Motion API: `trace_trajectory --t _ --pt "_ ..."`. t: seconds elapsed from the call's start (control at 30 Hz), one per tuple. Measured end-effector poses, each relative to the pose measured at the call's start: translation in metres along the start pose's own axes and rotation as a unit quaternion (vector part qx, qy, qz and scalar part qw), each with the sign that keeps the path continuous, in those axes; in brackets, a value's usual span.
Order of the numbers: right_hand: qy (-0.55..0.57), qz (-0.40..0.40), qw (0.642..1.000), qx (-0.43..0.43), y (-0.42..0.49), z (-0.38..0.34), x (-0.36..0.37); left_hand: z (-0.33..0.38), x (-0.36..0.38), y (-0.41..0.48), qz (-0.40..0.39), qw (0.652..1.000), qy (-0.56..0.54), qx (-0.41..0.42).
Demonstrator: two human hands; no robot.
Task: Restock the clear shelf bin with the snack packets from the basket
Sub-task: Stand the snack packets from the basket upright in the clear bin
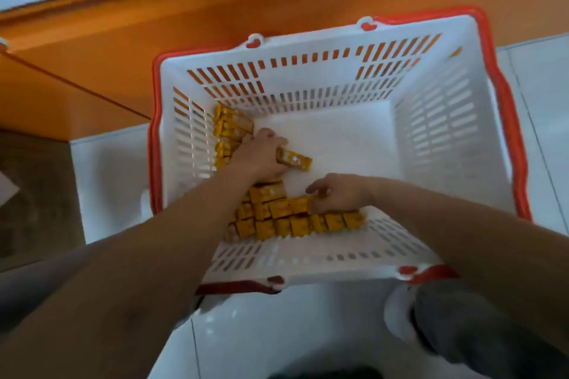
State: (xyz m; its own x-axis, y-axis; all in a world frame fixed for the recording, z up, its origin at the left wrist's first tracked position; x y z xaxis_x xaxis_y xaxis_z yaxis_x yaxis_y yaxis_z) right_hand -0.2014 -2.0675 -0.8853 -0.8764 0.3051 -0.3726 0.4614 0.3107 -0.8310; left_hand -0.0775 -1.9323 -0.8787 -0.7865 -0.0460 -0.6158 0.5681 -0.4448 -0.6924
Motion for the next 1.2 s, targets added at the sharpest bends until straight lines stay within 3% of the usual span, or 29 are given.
trace_trajectory --t 0.4,0.7,0.83,1.0,1.2 --pt "-0.041 0.024 0.999 -0.025 -0.004 -0.005 -0.010 0.001 0.003 0.001 -0.089 0.995 -0.020 -0.033" --pt "-0.113 -0.085 0.989 0.052 -0.031 0.018 -0.001 0.004 0.002 -0.020 -0.080 0.983 0.157 0.046" --pt "-0.068 -0.075 0.994 0.032 -0.042 0.026 -0.001 0.000 0.001 -0.029 -0.089 0.990 0.105 0.024" --pt "-0.073 -0.041 0.996 -0.009 -0.037 0.023 0.004 0.008 -0.002 -0.033 -0.056 0.995 0.059 0.057" --pt "-0.054 -0.031 0.998 0.007 -0.035 0.028 -0.006 0.012 -0.009 -0.036 -0.070 0.992 -0.081 0.061"
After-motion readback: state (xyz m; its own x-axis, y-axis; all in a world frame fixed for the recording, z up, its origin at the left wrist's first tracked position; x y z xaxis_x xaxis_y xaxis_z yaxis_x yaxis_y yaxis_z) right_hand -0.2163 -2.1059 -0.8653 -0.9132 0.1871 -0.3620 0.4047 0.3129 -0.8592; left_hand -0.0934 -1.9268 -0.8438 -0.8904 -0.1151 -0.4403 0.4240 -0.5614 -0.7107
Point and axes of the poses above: each hand's wrist, its own y-axis towards the middle knuckle, its own x-axis out of the palm, z = x × y, the point moved 6 cm from there along y, towards the middle knuckle, and after that the axes turned 14 degrees about -y, right-handed, at the moved point
